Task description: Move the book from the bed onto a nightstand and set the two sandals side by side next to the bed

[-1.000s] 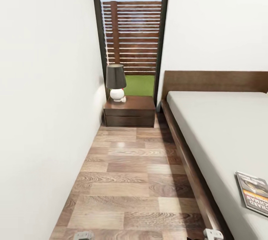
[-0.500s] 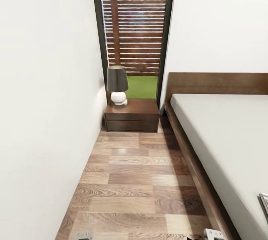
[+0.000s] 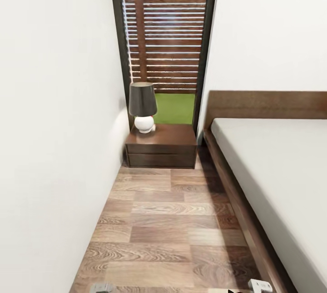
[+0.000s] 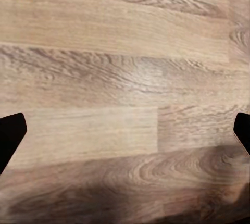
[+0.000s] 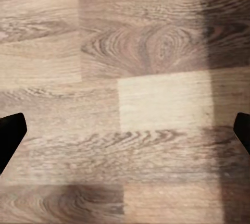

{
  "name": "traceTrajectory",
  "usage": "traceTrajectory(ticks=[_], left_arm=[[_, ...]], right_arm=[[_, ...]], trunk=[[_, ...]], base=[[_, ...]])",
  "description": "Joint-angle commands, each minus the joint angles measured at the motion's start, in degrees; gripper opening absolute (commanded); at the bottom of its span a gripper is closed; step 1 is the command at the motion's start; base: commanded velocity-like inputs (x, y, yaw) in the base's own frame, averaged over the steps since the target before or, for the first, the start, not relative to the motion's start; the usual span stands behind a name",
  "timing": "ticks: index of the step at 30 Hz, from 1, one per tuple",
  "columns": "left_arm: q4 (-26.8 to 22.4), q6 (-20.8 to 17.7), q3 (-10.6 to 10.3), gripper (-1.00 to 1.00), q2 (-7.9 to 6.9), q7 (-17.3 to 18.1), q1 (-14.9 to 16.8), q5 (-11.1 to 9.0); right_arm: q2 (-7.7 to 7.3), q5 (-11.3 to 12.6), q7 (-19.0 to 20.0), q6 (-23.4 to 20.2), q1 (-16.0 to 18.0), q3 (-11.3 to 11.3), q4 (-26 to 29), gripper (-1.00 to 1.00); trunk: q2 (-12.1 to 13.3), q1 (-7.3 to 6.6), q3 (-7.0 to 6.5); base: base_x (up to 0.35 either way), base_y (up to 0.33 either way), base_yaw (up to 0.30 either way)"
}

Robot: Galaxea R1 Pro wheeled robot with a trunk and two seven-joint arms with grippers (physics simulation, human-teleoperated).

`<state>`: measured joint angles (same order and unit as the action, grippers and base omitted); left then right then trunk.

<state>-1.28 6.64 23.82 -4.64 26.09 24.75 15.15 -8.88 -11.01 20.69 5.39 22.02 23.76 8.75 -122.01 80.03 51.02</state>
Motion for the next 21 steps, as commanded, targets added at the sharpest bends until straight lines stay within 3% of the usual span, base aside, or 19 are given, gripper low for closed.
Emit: traceTrajectory(ticks=[1, 21], left_arm=[[0.0, 0.3, 0.4, 1.00, -0.02, 0.1, 0.0, 0.6], [0.0, 0.3, 0.4, 1.00, -0.02, 0.1, 0.0, 0.6]], right_arm=[[0.00, -0.6, 0.2, 0.2, 0.0, 0.5, -0.1, 1.00], [0.00, -0.6, 0.2, 0.2, 0.0, 0.5, -0.1, 1.00]], trunk=[[0.0, 0.02, 0.05], [0.0, 0.02, 0.05]], base=[[0.325, 0.000, 0.000], [0.314, 0.000, 0.000]])
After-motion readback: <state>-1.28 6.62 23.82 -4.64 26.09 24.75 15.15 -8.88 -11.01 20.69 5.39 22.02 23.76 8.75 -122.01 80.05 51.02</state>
